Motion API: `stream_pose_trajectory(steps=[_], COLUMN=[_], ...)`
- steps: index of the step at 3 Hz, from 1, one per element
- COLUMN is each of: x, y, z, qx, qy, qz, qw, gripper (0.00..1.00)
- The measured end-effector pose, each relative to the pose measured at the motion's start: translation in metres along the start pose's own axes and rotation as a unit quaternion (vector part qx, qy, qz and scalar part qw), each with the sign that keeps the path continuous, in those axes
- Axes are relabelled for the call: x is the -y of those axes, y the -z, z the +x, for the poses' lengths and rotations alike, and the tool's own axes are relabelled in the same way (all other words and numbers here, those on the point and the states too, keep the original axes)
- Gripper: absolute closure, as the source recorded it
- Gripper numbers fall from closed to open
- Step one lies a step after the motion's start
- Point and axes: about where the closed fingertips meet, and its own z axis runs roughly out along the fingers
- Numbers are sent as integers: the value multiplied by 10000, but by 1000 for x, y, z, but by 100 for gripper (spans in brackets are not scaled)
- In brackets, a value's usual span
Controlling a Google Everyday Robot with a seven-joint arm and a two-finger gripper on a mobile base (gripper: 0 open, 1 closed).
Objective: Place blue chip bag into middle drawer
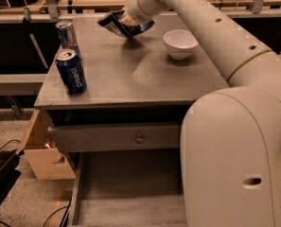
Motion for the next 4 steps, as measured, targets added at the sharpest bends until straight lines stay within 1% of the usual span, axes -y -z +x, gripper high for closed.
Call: stream_pose_trajectory(steps=[1, 2, 3, 4], x=[21, 32, 26, 2], y=[39, 93, 169, 240], z=[-45, -82, -108, -127], qx=[-34, 166, 453, 685], qy=[656, 1077, 1286, 1381], qz=[271, 601, 1053, 1473], qw=[9975, 9922, 9850, 9770], gripper=[100, 100, 100, 100])
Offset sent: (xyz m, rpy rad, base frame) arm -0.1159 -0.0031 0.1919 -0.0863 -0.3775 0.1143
